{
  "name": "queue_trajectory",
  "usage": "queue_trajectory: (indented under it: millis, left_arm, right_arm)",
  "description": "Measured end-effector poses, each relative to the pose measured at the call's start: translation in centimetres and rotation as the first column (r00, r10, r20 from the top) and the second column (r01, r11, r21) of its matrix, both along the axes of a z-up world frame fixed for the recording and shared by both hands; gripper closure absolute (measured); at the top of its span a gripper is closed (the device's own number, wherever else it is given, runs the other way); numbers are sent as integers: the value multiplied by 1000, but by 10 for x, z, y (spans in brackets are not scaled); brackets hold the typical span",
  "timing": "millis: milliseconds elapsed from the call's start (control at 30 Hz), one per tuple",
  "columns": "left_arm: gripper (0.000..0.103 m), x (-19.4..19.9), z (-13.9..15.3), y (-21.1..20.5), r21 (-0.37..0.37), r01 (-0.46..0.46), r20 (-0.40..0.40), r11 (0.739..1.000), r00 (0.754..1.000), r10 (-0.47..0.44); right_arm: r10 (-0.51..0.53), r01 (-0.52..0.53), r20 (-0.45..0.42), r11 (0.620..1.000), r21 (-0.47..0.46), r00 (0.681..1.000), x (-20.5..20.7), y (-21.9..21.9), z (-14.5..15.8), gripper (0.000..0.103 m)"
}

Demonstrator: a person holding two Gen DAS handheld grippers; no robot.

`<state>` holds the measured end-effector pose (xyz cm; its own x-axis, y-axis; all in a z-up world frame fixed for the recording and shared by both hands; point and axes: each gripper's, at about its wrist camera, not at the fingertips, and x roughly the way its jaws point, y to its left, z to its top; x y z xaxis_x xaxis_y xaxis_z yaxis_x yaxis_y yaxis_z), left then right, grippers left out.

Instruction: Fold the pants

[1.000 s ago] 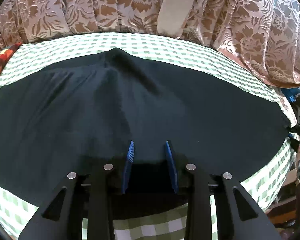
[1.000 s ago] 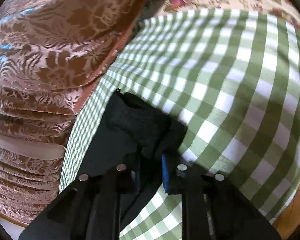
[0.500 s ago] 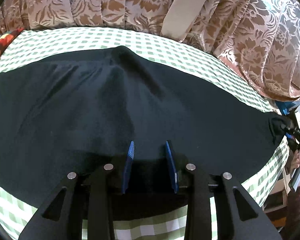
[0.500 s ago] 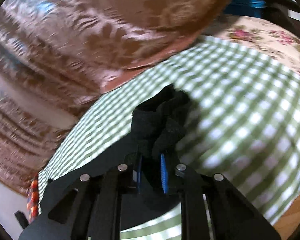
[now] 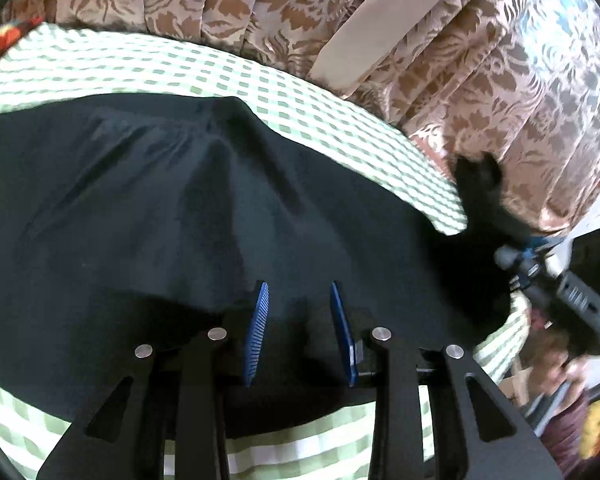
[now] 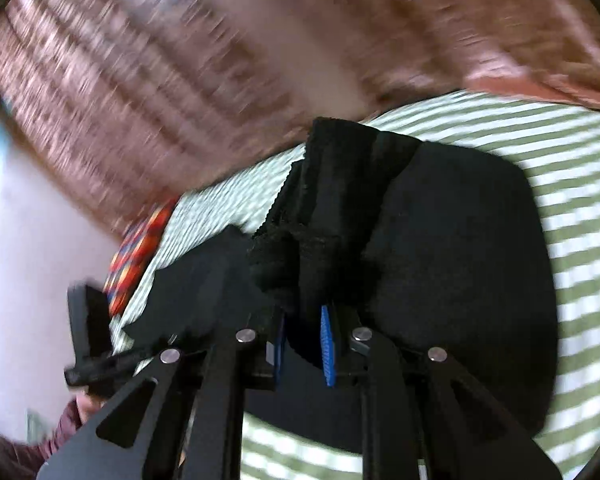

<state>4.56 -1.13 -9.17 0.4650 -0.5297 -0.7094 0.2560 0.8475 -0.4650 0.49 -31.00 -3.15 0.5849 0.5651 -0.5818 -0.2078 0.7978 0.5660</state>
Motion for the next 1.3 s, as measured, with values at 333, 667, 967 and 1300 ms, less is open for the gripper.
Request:
queue_trajectory:
  millis: [333,667,967,1300]
  left_arm:
    - [72,10,-1,13,-216,12,-90,976,995,-32]
    - [41,33,-6,-12,-309,52,-175,950,978,-111]
    - [66,39,-22,-41,-264,121,-237,957,954,-186]
    - [90,1,10,-11,-180,110,-50,978,991,-121]
  right_arm:
    - [138,-146,-78,983,-114,987,13,71,-36,84]
    - [159,-159,0,987,13,987,-32,10,-9,55]
    - [-254,256,-65,966,32,965,-56,-109,-21,79]
    - [-164,158,-101,985,-64,981,-46,-82,-36,79]
